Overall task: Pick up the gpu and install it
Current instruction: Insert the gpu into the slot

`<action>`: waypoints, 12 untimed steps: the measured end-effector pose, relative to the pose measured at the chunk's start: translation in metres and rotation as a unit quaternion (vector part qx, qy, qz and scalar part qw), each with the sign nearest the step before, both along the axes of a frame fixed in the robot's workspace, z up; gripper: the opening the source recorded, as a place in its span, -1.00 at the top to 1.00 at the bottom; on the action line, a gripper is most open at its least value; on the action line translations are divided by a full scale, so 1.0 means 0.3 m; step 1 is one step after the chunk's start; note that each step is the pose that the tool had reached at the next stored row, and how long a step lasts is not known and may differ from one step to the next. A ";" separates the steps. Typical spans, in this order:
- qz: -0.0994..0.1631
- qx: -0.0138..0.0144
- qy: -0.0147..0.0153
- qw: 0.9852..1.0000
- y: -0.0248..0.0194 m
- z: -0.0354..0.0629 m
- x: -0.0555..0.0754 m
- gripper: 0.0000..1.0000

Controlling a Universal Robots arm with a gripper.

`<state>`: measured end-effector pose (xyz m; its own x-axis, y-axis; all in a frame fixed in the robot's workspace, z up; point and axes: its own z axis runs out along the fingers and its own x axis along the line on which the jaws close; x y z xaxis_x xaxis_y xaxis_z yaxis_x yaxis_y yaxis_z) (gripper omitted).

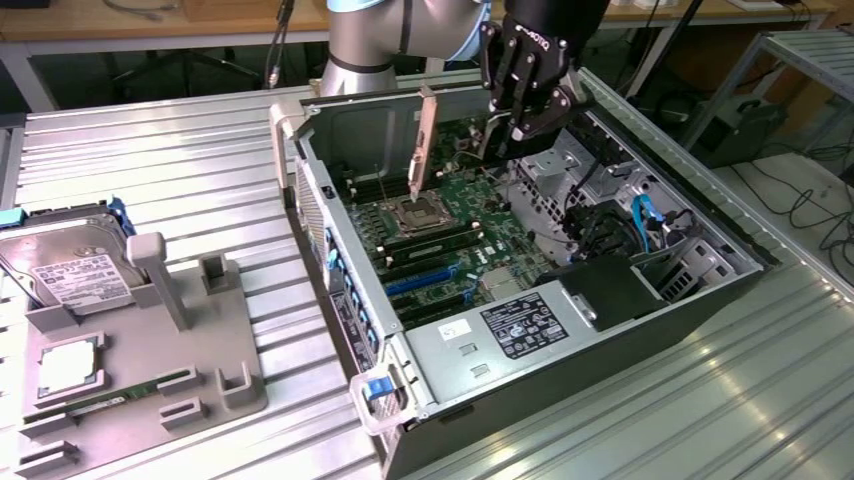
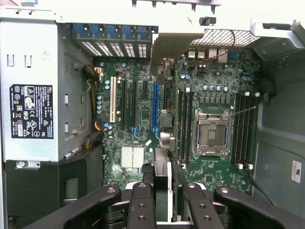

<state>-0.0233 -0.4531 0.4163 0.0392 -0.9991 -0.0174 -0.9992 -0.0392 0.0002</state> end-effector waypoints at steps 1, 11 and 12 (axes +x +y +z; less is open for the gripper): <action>0.000 0.000 0.000 1.000 0.000 -0.001 0.000 0.45; 0.000 0.000 0.000 1.000 0.000 -0.024 0.000 0.45; 0.000 0.000 0.000 1.000 0.000 -0.026 0.000 0.45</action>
<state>-0.0233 -0.4531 0.4084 0.0394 -0.9991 -0.0174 -0.9992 -0.0395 0.0004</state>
